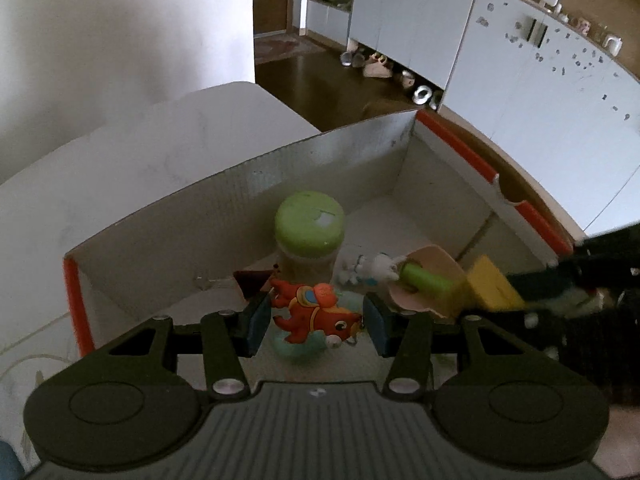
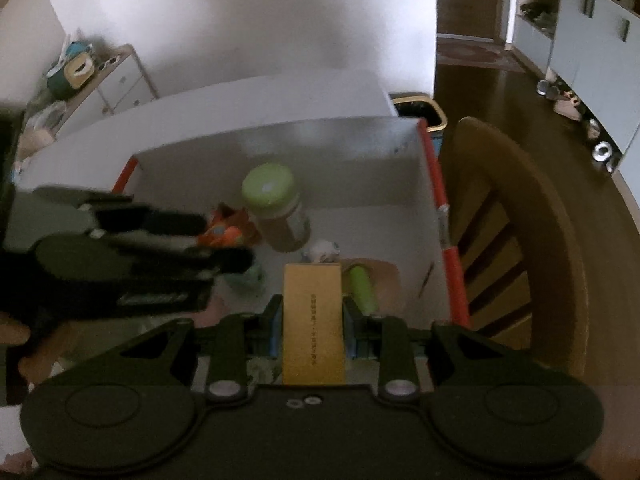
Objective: Organize rigid objects
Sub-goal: 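Lower the yellow box and keychain into the box and open both tools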
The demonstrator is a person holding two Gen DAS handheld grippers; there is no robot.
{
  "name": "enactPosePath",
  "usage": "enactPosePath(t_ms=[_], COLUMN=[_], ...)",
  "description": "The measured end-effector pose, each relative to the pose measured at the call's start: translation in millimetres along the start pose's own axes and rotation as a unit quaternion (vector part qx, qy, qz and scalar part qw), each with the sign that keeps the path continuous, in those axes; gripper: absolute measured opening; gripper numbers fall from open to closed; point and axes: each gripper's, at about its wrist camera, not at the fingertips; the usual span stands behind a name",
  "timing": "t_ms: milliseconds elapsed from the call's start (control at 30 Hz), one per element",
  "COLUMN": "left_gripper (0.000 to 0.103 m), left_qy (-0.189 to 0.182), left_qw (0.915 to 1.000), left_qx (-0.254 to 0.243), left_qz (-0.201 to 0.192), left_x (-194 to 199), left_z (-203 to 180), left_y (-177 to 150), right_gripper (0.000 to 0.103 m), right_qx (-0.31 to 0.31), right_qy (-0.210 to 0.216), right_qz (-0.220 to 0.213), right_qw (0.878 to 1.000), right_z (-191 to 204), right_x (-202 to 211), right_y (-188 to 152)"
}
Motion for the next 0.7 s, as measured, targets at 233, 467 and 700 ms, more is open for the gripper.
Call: enactPosePath(t_ms=[233, 467, 700], left_gripper=[0.050, 0.050, 0.051], left_qy=[-0.003, -0.004, 0.003], left_qw=[0.9994, 0.9977, 0.9975], left_qx=[0.010, 0.011, 0.000], left_qz=[0.032, 0.067, 0.070], left_x=[-21.0, -36.5, -35.8], left_z=[0.6, -0.9, -3.9], left_y=[2.1, 2.2, 4.6], right_gripper=[0.028, 0.028, 0.031], right_qx=[0.023, 0.027, 0.026], right_qy=[-0.007, -0.012, -0.015], right_qz=[0.012, 0.027, 0.023], right_qw=[1.000, 0.999, 0.999], right_z=[6.7, 8.3, 7.6], right_x=[-13.3, -23.4, -23.7], right_y=[-4.4, -10.2, -10.0])
Point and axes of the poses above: each gripper's, at about its wrist camera, not at the fingertips, and x roughly against the way its jaws point, z to its left, y to its top, and after that the axes turned 8 degrees about -y, right-handed
